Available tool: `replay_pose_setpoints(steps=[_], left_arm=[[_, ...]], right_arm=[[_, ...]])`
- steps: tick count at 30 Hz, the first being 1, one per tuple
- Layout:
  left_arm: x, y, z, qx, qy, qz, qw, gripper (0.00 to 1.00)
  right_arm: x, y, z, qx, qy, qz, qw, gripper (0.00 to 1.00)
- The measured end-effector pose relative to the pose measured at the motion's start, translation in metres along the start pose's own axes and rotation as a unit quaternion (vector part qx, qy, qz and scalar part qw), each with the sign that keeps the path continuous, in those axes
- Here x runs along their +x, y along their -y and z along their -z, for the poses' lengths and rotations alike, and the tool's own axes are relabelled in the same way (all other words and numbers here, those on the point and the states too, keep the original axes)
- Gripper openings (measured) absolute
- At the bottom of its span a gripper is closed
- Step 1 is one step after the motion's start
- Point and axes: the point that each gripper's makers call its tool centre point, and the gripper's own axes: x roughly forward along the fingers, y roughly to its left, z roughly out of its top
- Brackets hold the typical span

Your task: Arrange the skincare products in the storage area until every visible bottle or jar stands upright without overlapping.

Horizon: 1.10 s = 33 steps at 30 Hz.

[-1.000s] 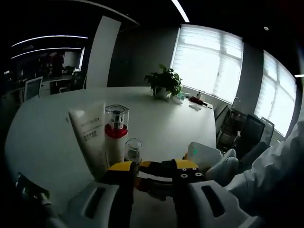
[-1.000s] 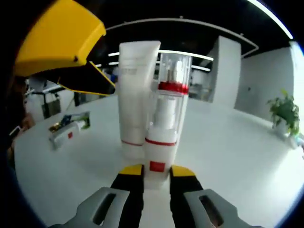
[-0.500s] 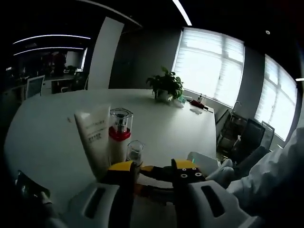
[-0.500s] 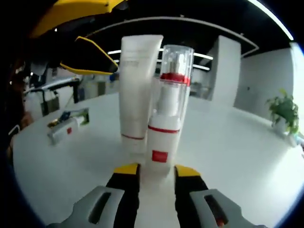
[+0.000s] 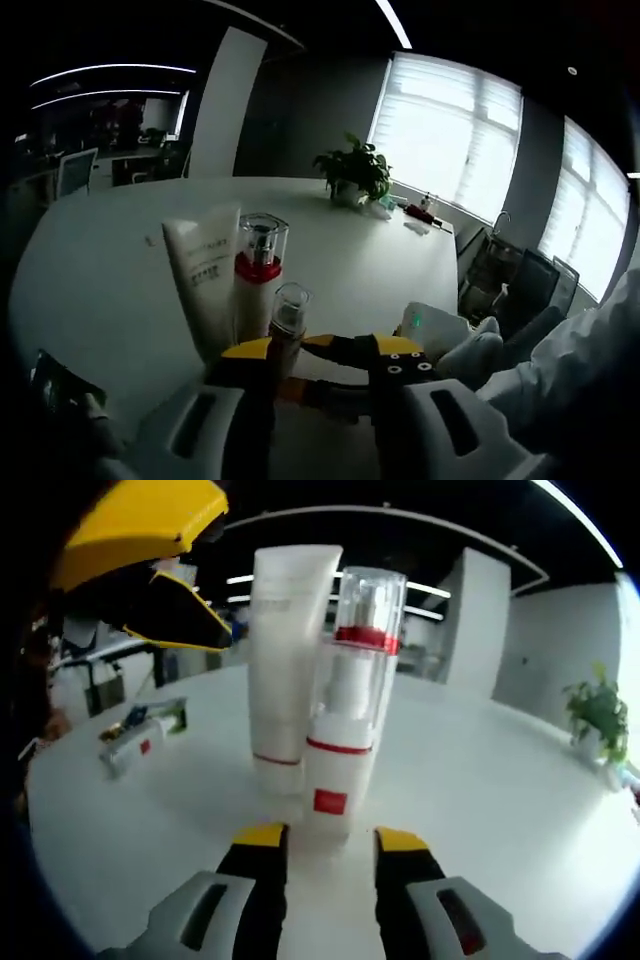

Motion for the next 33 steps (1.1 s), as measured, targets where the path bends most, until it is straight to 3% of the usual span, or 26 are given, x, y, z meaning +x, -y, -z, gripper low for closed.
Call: replay_pose_setpoints(steps=[2, 6, 10, 12, 16, 26, 30, 33], left_arm=[[-0.001, -0.001, 0.001, 0.003, -0.001, -0.002, 1.0, 0.36], [-0.003, -0.004, -0.001, 0.0, 0.001, -0.009, 1.0, 0.38], [-0.005, -0.011, -0.002, 0.002, 0.003, -0.022, 0.9998, 0.46], [-0.007, -0.014, -0.001, 0.002, 0.001, -0.026, 0.9997, 0.47], [-0.011, -0.019, -0.003, -0.001, 0.008, -0.034, 0.9994, 0.5], [-0.022, -0.024, -0.01, -0.005, 0.021, -0.038, 0.999, 0.63], [-0.027, -0.024, -0.001, 0.001, -0.002, -0.025, 0.9997, 0.76], [-0.034, -0.033, 0.006, -0.003, -0.015, -0.035, 0.9993, 0.79]], right_arm=[[-0.002, 0.001, -0.004, -0.012, 0.006, 0.0, 0.9999, 0.48], [-0.005, 0.002, -0.012, -0.02, 0.007, -0.015, 0.9997, 0.6], [-0.007, -0.013, -0.008, 0.011, -0.001, -0.082, 0.9965, 0.92], [-0.011, -0.017, -0.002, 0.028, -0.021, -0.098, 0.9946, 0.99], [-0.012, -0.016, -0.004, 0.048, -0.041, -0.109, 0.992, 0.99], [-0.034, -0.022, -0.032, 0.051, -0.022, -0.148, 0.9874, 1.0], [-0.051, -0.033, -0.037, 0.027, -0.03, -0.186, 0.9817, 1.0], [-0.061, -0.038, -0.039, -0.002, -0.032, -0.195, 0.9802, 1.0]])
